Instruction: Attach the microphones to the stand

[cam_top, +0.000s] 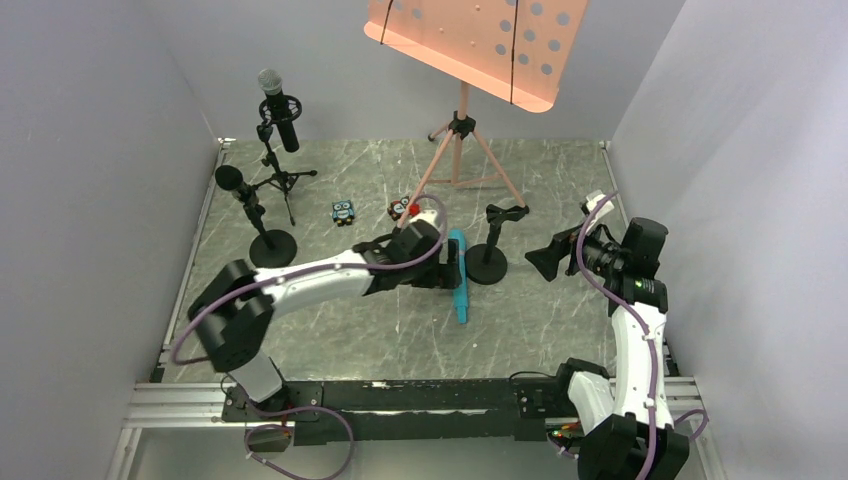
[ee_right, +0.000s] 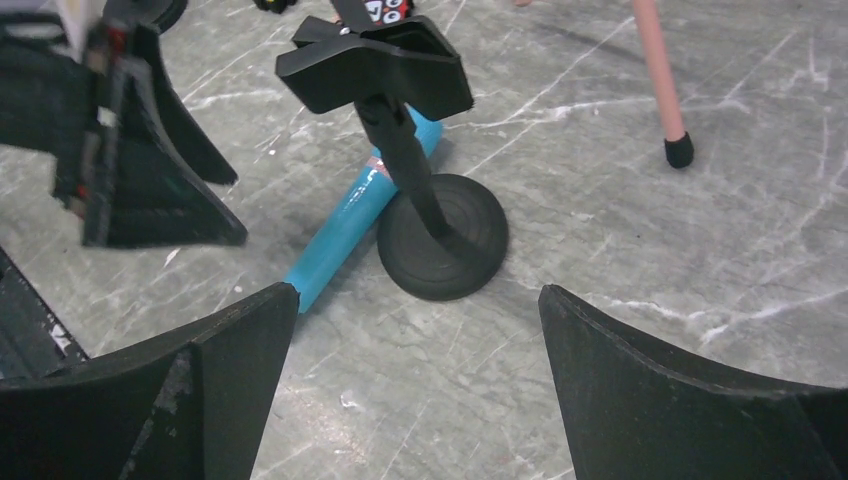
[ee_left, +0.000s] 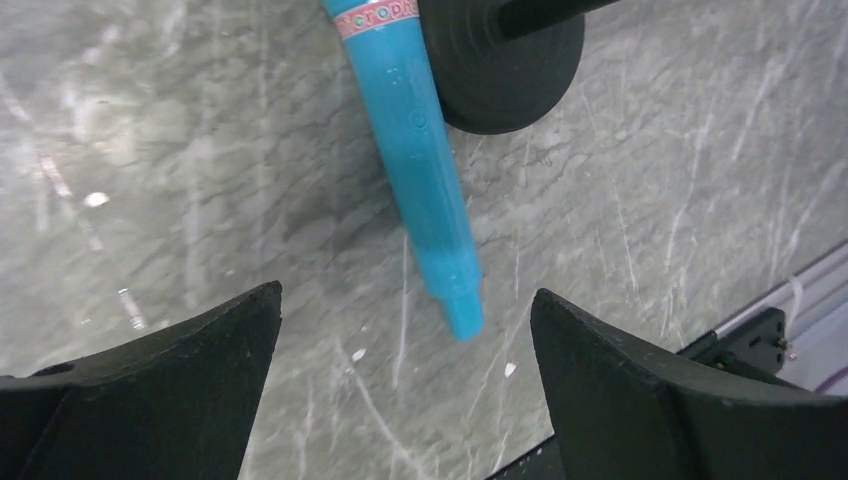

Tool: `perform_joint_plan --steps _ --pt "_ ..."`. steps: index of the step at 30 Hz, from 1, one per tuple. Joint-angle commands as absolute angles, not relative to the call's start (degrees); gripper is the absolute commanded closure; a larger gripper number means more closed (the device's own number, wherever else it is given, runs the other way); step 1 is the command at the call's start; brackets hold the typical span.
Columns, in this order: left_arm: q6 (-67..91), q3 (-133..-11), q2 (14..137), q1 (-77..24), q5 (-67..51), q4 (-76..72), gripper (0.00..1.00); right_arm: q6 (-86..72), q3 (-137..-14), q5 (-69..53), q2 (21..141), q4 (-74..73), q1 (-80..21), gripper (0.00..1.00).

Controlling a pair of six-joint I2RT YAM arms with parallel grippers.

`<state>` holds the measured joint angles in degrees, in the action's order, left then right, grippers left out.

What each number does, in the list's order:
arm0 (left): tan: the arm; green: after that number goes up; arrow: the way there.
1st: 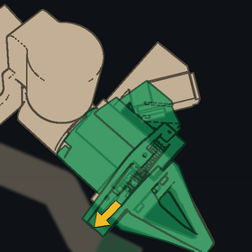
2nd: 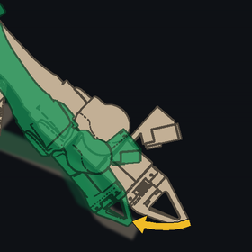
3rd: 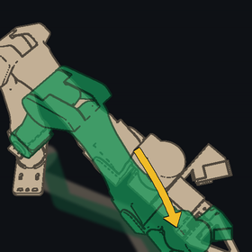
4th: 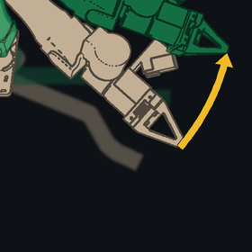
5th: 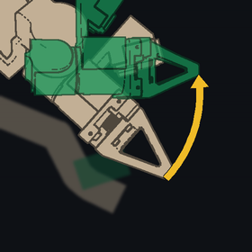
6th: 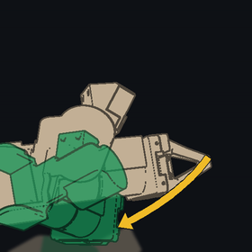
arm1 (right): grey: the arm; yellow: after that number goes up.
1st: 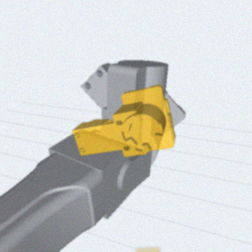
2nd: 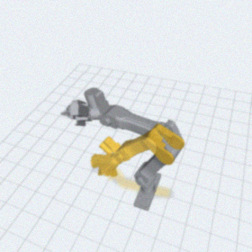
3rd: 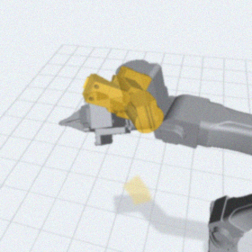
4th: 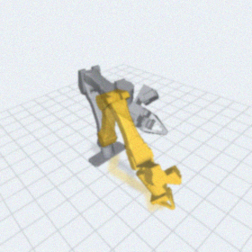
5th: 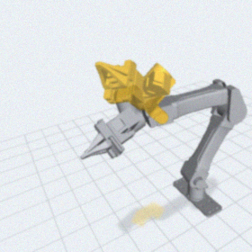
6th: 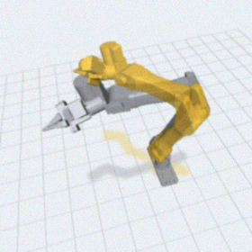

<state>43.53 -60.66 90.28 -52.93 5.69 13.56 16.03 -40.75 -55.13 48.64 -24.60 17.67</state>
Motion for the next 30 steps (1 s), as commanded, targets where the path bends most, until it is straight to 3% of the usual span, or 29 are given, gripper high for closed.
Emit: perform_joint_plan --steps 1,10,16,22,24,30 --pt "48.09 -68.22 98.24 -55.18 7.06 15.79 0.02 11.64 -40.55 -52.89 47.96 -20.68 18.15 0.03" --pt "52.67 -81.10 111.31 -57.36 13.07 27.64 0.13 10.83 -40.70 -52.78 46.57 -21.15 18.27 0.03" --pt "52.63 -82.84 114.81 -58.26 17.78 31.18 0.24 10.62 -40.51 -53.29 45.82 -20.91 18.21 0.02" --pt "51.52 -86.19 117.95 -59.63 21.49 35.08 0.25 10.66 -40.52 -53.61 46.01 -20.92 18.24 0.02" --pt "50.57 -86.76 118.30 -59.93 22.84 35.90 0.35 10.59 -40.44 -53.75 46.03 -20.85 18.26 0.02" --pt "47.97 -84.90 117.15 -59.94 25.79 36.55 0.42 10.55 -40.43 -53.96 46.30 -20.83 18.21 0.02"
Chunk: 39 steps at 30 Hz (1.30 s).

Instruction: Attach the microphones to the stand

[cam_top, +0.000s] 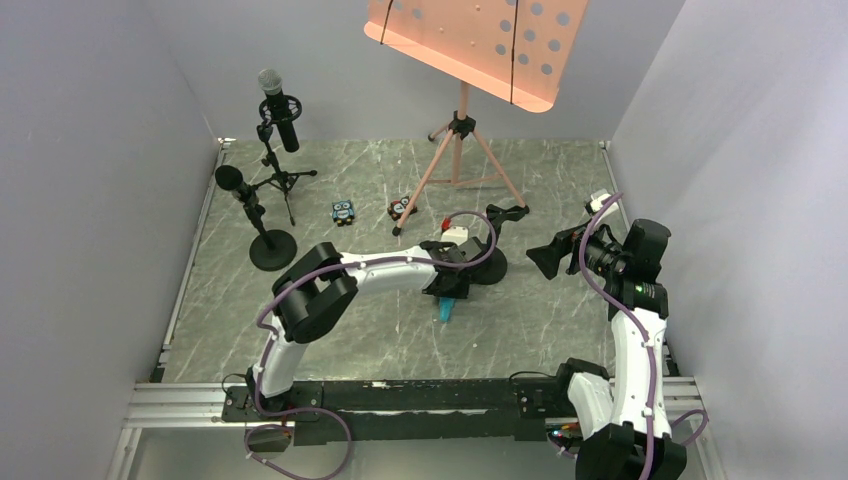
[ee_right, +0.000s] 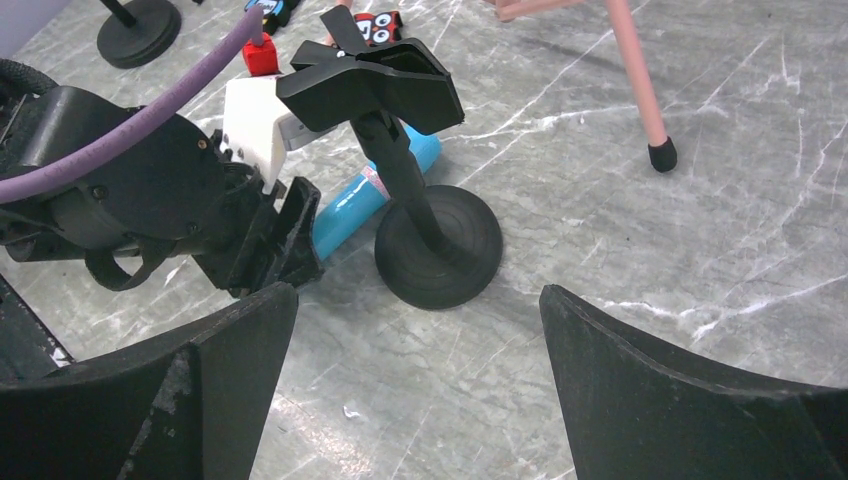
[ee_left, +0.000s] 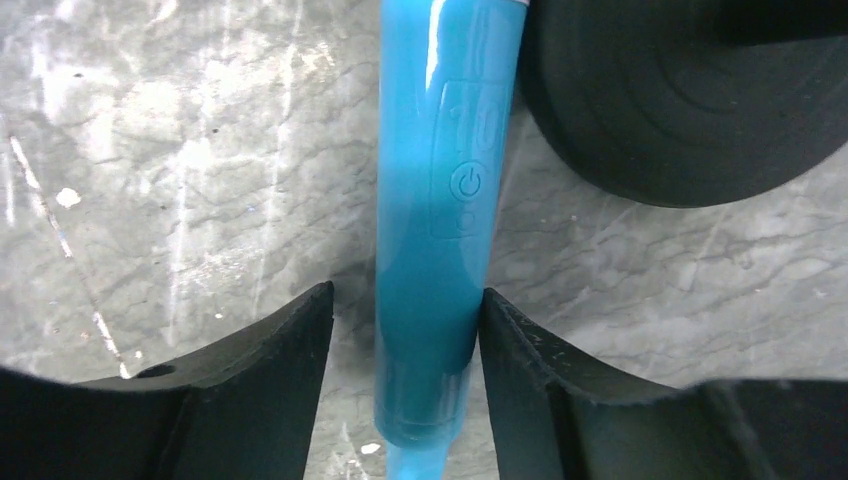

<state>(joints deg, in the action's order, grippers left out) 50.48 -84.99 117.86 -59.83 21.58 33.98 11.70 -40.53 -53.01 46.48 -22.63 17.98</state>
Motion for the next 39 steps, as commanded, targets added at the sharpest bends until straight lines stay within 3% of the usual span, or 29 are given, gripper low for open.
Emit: perform_joint_plan --steps 1,6,10,13,17,24,31,36,39 --pt "47.06 -84.51 116.97 -59.94 26.05 36.46 0.46 10.55 -40.43 -53.96 46.25 -20.83 18.28 0.02" --pt "43.36 -82.62 115.98 -59.94 27.64 36.42 0.66 10.72 -40.35 -54.14 46.27 -20.92 18.31 0.02" --pt "40.02 -81.05 114.83 -59.77 28.15 36.87 0.91 10.92 -40.34 -54.76 46.39 -21.04 18.26 0.02" --pt "38.22 -77.94 110.90 -59.77 29.18 36.57 1.00 11.43 -40.34 -55.63 46.49 -21.45 18.30 0.02" --pt "34.90 -69.32 100.56 -59.77 27.40 30.35 1.00 13.51 -40.40 -59.16 46.55 -23.12 18.28 0.02" --pt "24.56 -42.22 72.26 -59.85 13.01 1.35 1.00 25.00 -41.59 -71.13 46.14 -31.27 18.11 0.00" --pt "24.26 -32.31 54.32 -60.10 6.78 -13.24 1.00 30.06 -44.54 -80.52 47.90 -36.99 16.95 0.00" --pt "24.97 -33.32 53.96 -60.27 1.42 -26.61 1.00 37.30 -53.58 -79.27 52.99 -48.68 9.40 0.00" --pt "25.23 -36.98 58.27 -60.49 -2.74 -33.40 1.00 32.52 -58.10 -79.45 55.24 -47.94 5.27 0.00"
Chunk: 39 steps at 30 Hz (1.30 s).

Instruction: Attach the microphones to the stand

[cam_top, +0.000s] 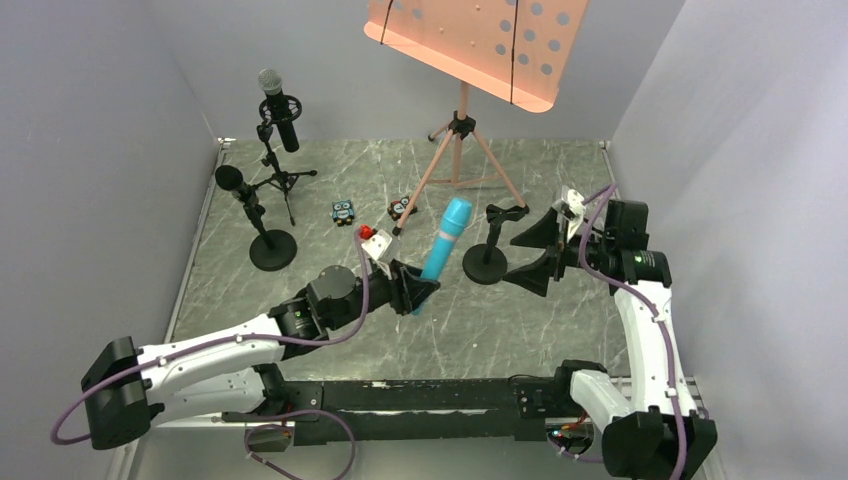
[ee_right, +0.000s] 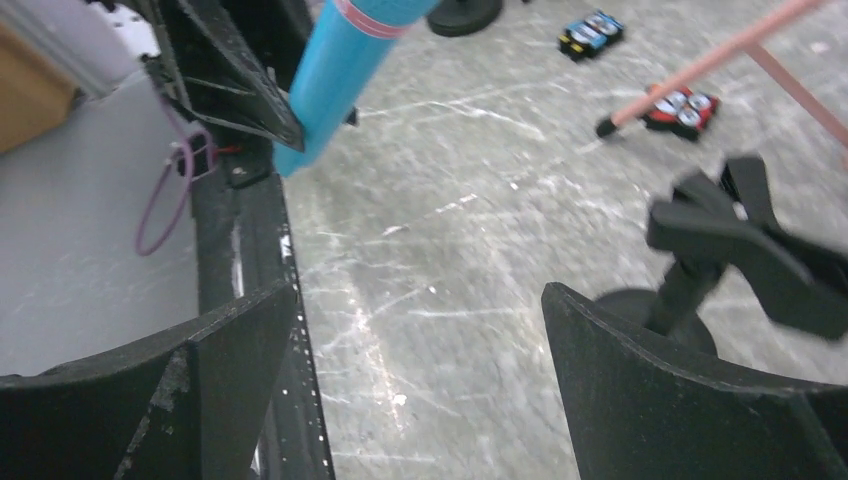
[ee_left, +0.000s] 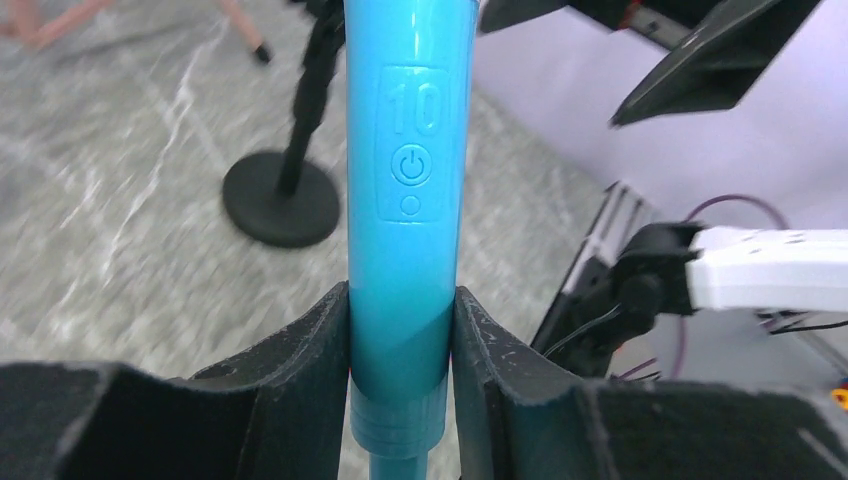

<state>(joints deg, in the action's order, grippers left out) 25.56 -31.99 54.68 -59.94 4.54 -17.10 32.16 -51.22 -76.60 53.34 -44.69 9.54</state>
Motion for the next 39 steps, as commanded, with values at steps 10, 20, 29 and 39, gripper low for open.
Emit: perform_joint_plan --steps 10,20,29,39 --pt "26.39 -50.86 73.42 -62.62 -9.45 -41.07 1.00 -21.85 -53.68 -77.82 52.72 -1.34 0.78 0.00" --pt "29.11 -52.86 79.13 -63.70 -11.30 -42.45 1.00 -49.80 -48.66 -76.76 51.78 29.60 0.26 0.03" --pt "28.70 -52.31 78.74 -63.90 -10.61 -41.85 1.00 -53.06 -47.21 -76.74 51.61 30.67 0.22 0.17" --pt "27.92 -53.14 78.75 -63.90 -9.71 -42.83 1.00 -54.22 -44.65 -76.95 50.45 30.82 0.24 0.15"
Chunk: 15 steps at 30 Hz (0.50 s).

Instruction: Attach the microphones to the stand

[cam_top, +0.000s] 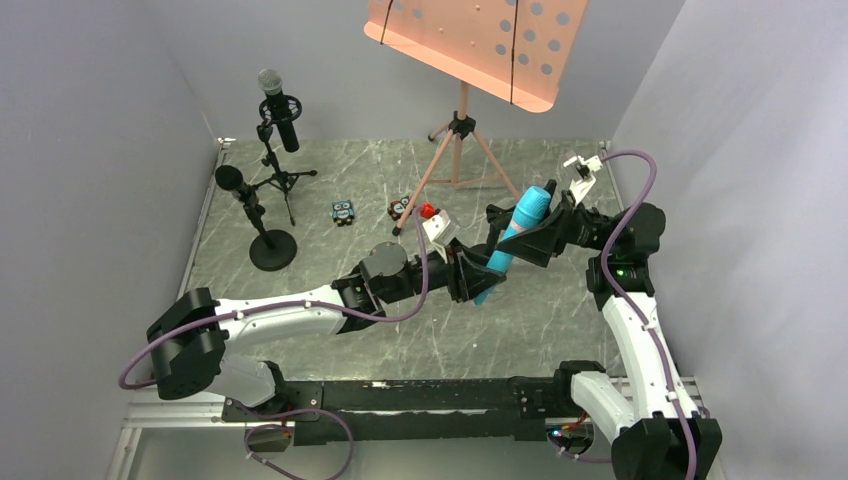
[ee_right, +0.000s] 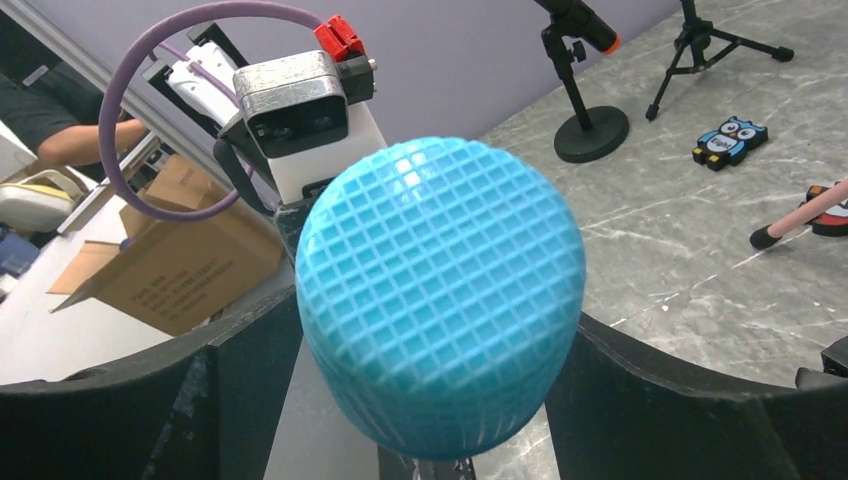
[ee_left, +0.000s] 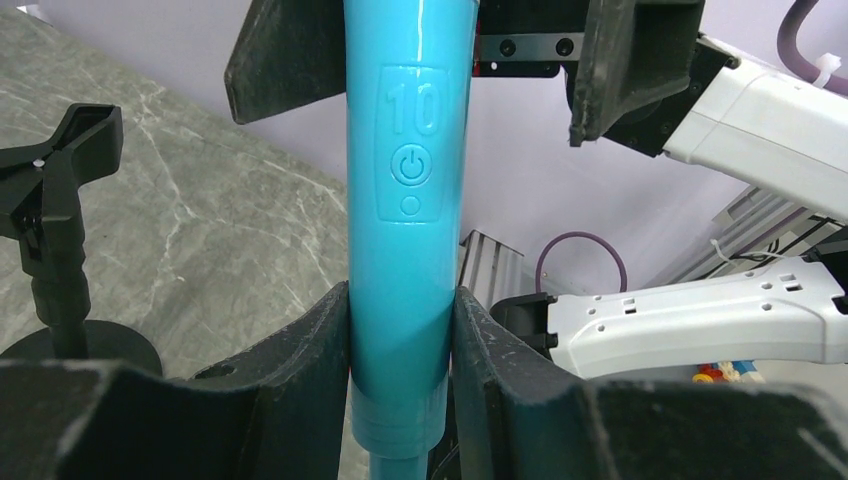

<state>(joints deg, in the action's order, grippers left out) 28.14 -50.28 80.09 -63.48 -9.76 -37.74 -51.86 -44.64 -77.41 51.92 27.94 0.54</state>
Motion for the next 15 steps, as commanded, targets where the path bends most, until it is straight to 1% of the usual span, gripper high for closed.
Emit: perform_joint_plan --steps 1,2,3,5,11,12,13,15 --pt "28.02 -53.42 78.99 -63.90 -9.87 -42.78 1.00 -55.12 -44.58 -77.05 50.63 31.99 0.22 0.17" --pt "28.15 -53.46 79.22 -63.90 -9.92 -42.96 1.00 -56.35 -44.38 -76.99 50.72 33.55 0.26 0.19" --pt "28.39 -53.35 79.41 -63.90 -9.93 -43.24 1.00 -57.62 -44.12 -76.91 50.92 34.92 0.21 0.25" --pt "28.68 -53.18 79.59 -63.90 -9.66 -43.66 1.00 -58.96 -43.80 -76.97 51.08 36.42 0.26 0.38" --pt "28.44 -53.52 79.99 -63.83 -9.79 -42.48 1.00 -56.36 -44.10 -77.80 50.39 34.23 0.26 0.84" --pt "28.35 -53.50 79.99 -63.77 -10.05 -42.22 0.98 -55.14 -44.45 -78.00 50.20 32.88 0.22 0.87" --pt "28.45 -53.45 79.86 -63.66 -10.06 -41.90 0.90 -53.64 -44.85 -78.16 50.08 31.53 0.24 0.90" --pt "28.85 -52.80 79.21 -63.28 -9.85 -40.99 0.67 -50.99 -46.08 -78.64 49.90 29.01 0.42 0.93"
